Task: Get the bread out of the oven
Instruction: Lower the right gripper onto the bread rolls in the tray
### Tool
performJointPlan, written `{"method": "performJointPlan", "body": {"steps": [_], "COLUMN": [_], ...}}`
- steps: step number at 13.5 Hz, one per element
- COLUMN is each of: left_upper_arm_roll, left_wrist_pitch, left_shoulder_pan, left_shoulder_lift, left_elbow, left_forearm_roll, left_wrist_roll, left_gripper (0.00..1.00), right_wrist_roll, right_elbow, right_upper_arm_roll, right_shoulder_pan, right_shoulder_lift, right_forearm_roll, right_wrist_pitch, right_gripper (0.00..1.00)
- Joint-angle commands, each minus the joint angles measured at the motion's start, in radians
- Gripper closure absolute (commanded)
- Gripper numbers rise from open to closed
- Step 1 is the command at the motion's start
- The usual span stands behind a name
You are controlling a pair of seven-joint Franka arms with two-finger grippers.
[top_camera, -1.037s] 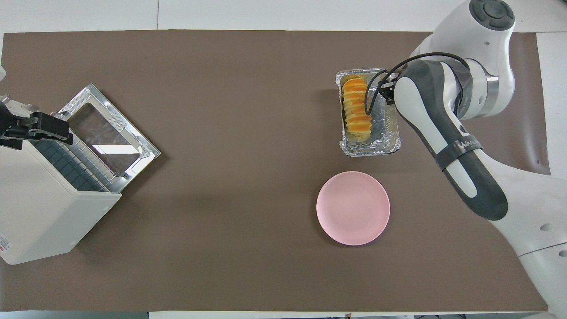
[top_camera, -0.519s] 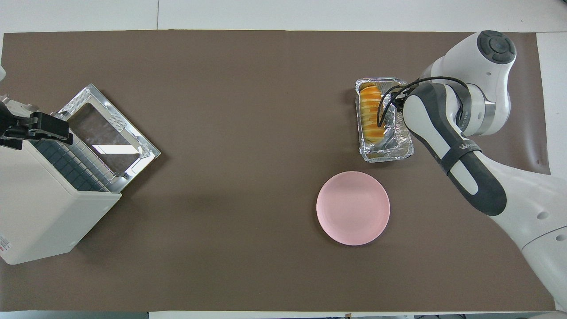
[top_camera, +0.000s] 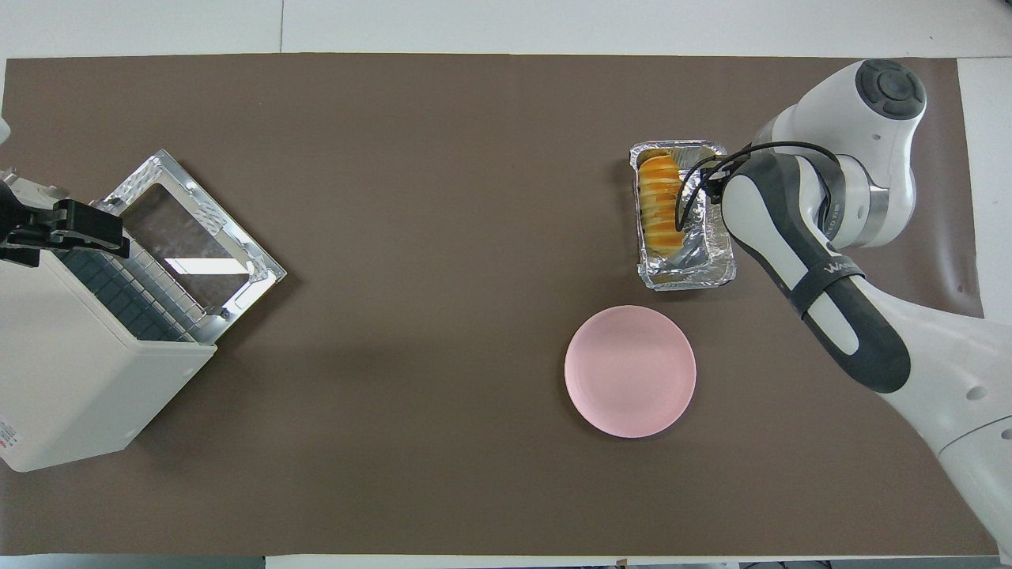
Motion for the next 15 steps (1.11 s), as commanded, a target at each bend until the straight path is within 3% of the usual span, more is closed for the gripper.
{"method": "performJointPlan", "body": {"steps": [1,8,11,15], "left_upper_arm_roll": [-0.001,-0.001,-0.003,-0.001], "left_wrist_pitch": [-0.003,-0.003,-0.003,-0.003], "left_shoulder_pan": [0.010,0.010,0.010,0.010], "left_shoulder_lift": [-0.003,-0.005,-0.005,-0.003], "left_elbow": [0.005,0.005,0.005,0.005], "left_forearm_roll": [-0.020,-0.020,-0.020,-0.020], "left_wrist_roll": [0.011,0.011,0.011,0.011], "left_gripper": [0.00,0.00,0.00,0.00], "right_wrist_roll": [0.053,0.064,0.174,0.218], "right_elbow": [-0.016,-0.017,-0.017,-0.039], "right_upper_arm_roll": [0.008,0.011,0.008,0.008], "right_shoulder_pan": [-0.004,0.005,0.077,0.100], "right_shoulder_lift": [-0.025,-0.070,-0.070,-0.058], "right_forearm_roll": [-0.010,-0.009,-0.012,-0.047], "right_wrist_pitch": [-0.016,-0.072,-0.062,-0.017], "right_gripper": [0.00,0.00,0.00,0.00]}}
